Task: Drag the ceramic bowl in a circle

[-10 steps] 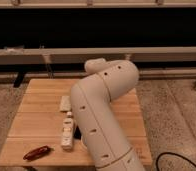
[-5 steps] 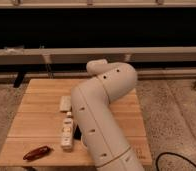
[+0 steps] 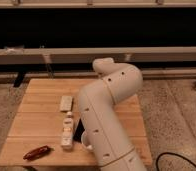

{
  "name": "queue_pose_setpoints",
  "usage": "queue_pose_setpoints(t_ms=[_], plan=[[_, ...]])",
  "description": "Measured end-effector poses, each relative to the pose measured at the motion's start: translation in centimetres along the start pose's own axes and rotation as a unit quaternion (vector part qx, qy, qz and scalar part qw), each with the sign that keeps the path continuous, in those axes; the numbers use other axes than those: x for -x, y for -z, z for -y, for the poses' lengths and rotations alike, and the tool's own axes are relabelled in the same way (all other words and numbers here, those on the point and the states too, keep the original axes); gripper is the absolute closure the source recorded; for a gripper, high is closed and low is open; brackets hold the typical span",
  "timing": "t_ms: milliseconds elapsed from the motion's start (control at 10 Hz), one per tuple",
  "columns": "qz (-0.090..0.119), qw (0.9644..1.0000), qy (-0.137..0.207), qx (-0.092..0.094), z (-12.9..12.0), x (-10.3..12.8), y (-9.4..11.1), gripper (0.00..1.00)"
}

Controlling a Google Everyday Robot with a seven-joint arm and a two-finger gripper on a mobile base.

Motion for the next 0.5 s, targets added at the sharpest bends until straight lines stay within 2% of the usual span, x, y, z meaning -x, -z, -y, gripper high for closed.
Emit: queue_pose_setpoints(t_ms=[200,300,500], plan=[[-0.004,0.9984,-0.055,0.011,5.2,0.6,0.2,0.84],[-0.004,0.9975,-0.069,0.013,6.7,0.8,0.3,0.84],[-0.004,0.9976,-0.067,0.015,6.2,0.8,0.4,0.84]])
